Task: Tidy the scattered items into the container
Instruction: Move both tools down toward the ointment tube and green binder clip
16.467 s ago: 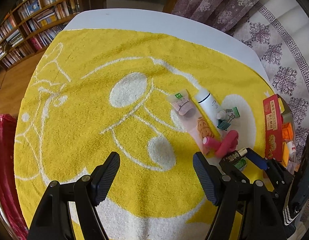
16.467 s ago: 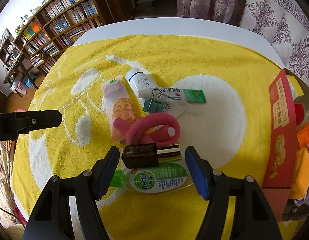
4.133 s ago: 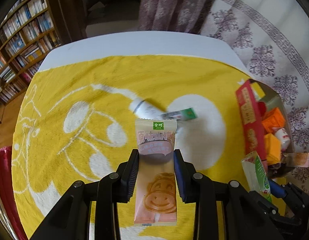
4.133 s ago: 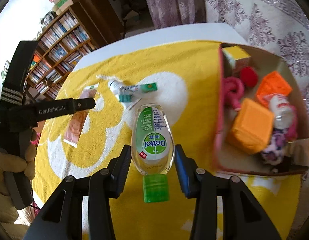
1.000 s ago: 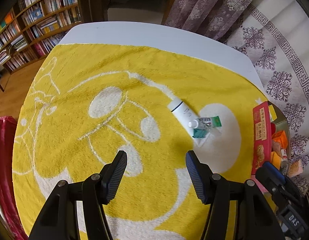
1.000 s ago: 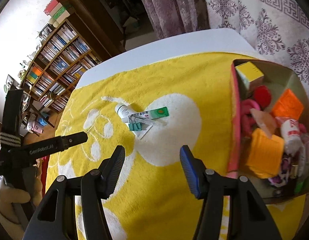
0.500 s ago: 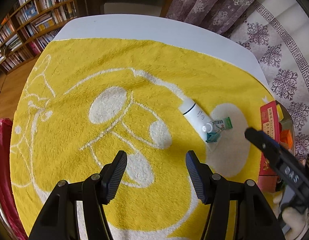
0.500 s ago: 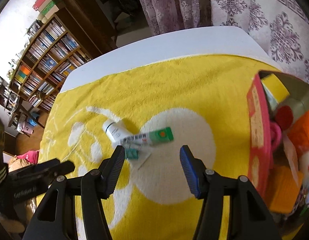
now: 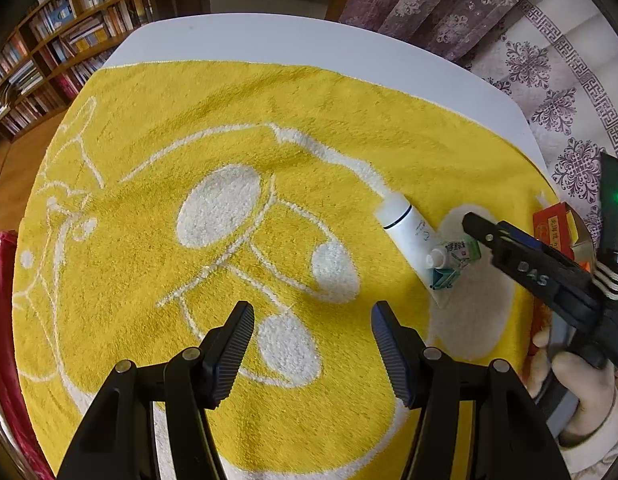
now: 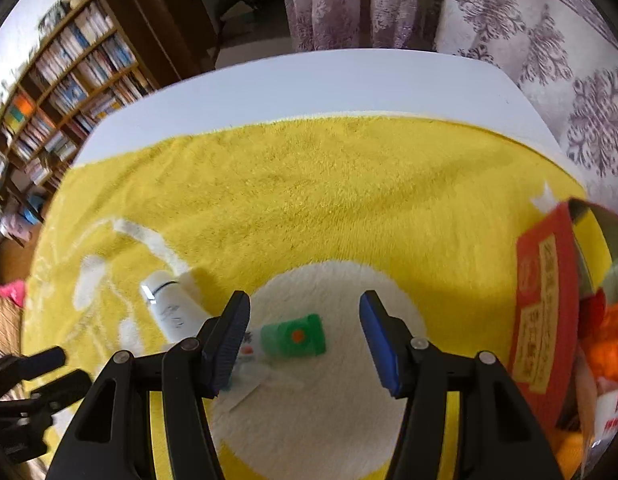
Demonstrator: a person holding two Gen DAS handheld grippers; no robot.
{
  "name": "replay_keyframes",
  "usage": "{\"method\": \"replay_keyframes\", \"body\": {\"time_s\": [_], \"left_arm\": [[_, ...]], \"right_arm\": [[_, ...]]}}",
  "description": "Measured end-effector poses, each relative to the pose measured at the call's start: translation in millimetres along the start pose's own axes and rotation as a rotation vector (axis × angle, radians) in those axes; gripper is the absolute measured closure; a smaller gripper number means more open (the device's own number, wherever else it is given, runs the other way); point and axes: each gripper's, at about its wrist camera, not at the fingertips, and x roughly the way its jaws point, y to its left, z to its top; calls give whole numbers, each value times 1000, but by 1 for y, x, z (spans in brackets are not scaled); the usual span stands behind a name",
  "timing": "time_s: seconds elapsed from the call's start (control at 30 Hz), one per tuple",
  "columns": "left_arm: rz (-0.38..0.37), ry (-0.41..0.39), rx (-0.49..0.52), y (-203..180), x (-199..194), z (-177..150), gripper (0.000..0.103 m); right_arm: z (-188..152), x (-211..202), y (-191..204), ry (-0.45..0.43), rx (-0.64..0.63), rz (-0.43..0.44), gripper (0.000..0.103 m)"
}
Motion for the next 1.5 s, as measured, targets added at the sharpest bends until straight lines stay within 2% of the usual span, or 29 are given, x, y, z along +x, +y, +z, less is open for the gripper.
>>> {"method": "replay_keyframes", "body": {"time_s": [0.13, 0.27, 0.57, 0.67, 0.8, 1.03, 1.13, 1.23, 1.4, 1.5], "left_arm": [[4, 4, -3, 1, 2, 0, 41], [5, 9, -7, 1, 3, 0, 41], [11, 3, -12, 4, -1, -2, 41], [12, -1, -12, 5, -2, -3, 41], [6, 2, -3, 5, -2, -2, 41], [-5, 16, 39, -11, 4, -2, 40], [-9, 20, 68, -21, 9, 1, 41], [-8, 26, 87, -26, 10, 0, 41], [-4, 29, 98, -25, 9, -1, 41], [-1, 31, 107, -21, 8, -4, 40]], "right_arm": [[-1, 16, 7, 52, -49, -8, 40], [-11, 15, 26, 72, -173, -8, 37], [-56, -3, 60, 123, -299, 184, 32], [-71, -12, 60, 126, -276, 218, 31], [-88, -22, 36, 132, -178, 238, 31], [-105, -41, -1, 120, -88, 136, 31], [-104, -46, -10, 97, -44, 141, 31], [-101, -52, -6, 63, -53, 169, 32], [-99, -46, 18, 49, -113, 168, 54], [-100, -43, 28, 53, -141, 171, 60]]}}
